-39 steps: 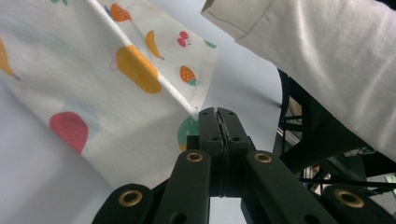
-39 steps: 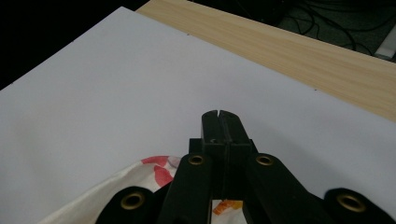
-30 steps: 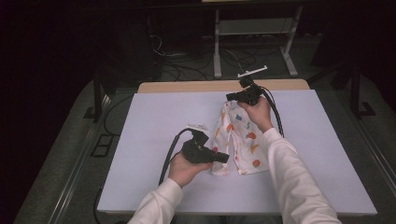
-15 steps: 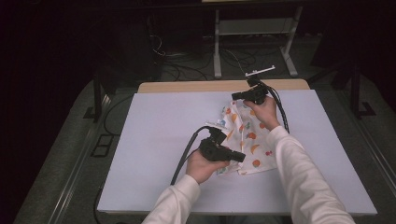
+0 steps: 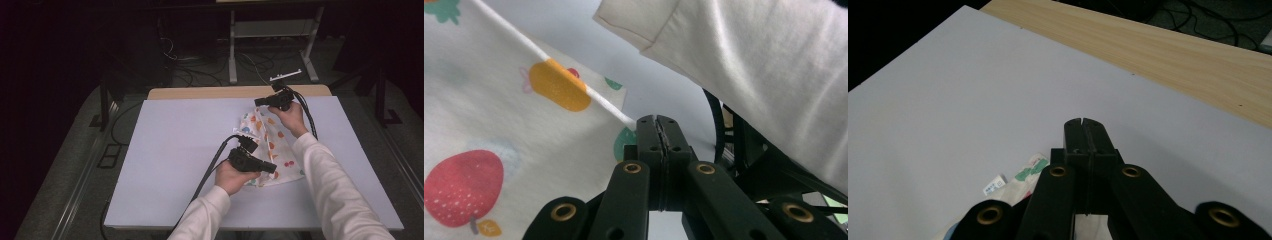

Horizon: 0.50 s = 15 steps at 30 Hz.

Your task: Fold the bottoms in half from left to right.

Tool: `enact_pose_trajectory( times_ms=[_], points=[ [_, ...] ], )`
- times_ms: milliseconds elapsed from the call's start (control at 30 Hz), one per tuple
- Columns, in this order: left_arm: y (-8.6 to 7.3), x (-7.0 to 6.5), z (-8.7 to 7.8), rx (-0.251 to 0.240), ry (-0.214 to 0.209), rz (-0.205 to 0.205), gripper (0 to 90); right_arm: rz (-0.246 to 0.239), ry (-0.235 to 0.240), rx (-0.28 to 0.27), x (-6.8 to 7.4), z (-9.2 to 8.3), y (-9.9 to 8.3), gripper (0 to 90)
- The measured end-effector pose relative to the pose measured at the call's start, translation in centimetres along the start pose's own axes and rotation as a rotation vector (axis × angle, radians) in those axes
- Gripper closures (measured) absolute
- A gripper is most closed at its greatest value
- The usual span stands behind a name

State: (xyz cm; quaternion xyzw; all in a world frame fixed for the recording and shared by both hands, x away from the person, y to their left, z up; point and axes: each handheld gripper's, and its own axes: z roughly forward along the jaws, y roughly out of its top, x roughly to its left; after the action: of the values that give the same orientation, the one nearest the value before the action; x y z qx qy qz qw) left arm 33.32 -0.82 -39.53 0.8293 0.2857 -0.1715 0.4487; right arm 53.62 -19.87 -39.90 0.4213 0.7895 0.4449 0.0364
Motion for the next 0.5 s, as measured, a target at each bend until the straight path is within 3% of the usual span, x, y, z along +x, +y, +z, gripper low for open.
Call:
enact_pose_trajectory(
  times_ms=[233, 500],
  points=[
    [0.5, 0.2, 1.7, 0.000, 0.010, -0.007, 89.3, 0.001, 0.005, 0.005, -1.2, 0.2, -0.3, 89.5],
    [0.9, 0.5, 3.6, 0.001, 0.008, -0.024, 89.3, -0.024, -0.004, 0.039, -1.5, 0.3, -0.8, 89.5]
  ],
)
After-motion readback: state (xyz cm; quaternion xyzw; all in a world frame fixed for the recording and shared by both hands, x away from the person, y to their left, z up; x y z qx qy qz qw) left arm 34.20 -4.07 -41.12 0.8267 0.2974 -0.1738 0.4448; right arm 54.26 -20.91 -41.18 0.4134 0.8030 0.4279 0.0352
